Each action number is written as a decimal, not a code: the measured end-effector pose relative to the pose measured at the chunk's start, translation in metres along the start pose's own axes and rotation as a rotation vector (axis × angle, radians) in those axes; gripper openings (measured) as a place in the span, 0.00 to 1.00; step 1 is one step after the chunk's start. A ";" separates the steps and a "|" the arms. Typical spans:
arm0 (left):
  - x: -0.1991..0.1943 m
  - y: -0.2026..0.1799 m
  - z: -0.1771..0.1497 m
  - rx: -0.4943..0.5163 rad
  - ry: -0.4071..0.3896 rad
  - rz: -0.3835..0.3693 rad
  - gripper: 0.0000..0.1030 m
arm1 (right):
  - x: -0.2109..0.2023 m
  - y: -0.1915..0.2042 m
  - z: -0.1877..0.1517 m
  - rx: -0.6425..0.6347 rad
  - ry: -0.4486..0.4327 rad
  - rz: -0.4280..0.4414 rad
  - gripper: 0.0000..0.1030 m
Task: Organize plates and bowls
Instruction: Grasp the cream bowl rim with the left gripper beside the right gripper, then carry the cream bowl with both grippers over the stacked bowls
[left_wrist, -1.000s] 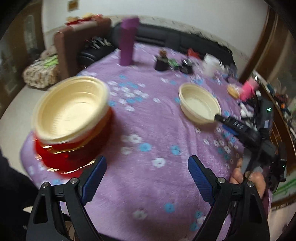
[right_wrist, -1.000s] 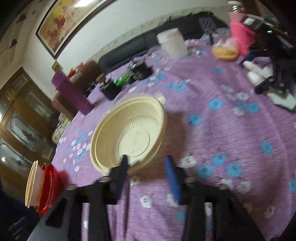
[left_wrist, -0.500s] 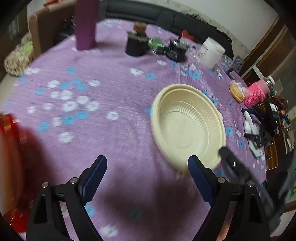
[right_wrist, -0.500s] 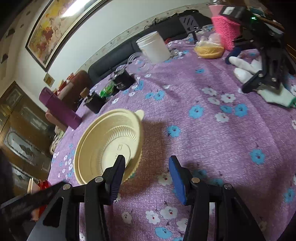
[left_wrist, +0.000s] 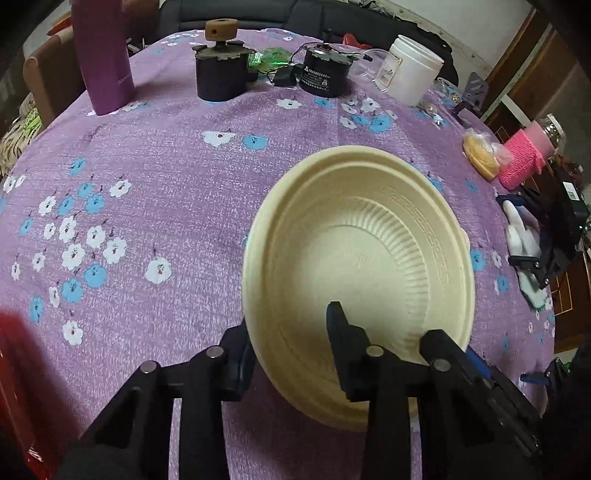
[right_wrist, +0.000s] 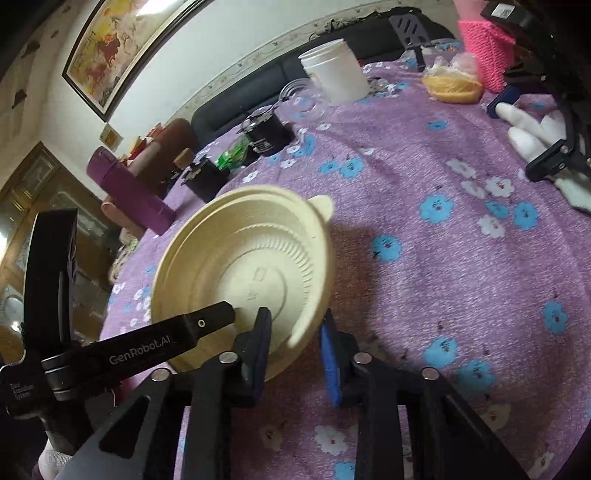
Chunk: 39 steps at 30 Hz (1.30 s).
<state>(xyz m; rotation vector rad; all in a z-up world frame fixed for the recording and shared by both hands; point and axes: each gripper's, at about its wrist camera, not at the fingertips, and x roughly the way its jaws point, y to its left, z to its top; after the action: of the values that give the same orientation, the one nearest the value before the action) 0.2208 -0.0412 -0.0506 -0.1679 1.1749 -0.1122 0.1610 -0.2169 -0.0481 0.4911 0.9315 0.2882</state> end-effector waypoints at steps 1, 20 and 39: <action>-0.003 -0.001 -0.002 0.014 -0.009 0.005 0.30 | -0.001 0.001 -0.001 -0.002 -0.001 0.007 0.25; -0.107 0.012 -0.081 0.098 -0.235 0.192 0.30 | -0.026 0.054 -0.031 -0.173 -0.022 0.149 0.22; -0.203 0.089 -0.153 -0.033 -0.417 0.233 0.31 | -0.084 0.168 -0.097 -0.354 -0.082 0.229 0.22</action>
<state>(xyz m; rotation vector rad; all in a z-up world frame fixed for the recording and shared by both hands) 0.0020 0.0703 0.0589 -0.0771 0.7735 0.1430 0.0288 -0.0841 0.0494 0.2790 0.7247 0.6243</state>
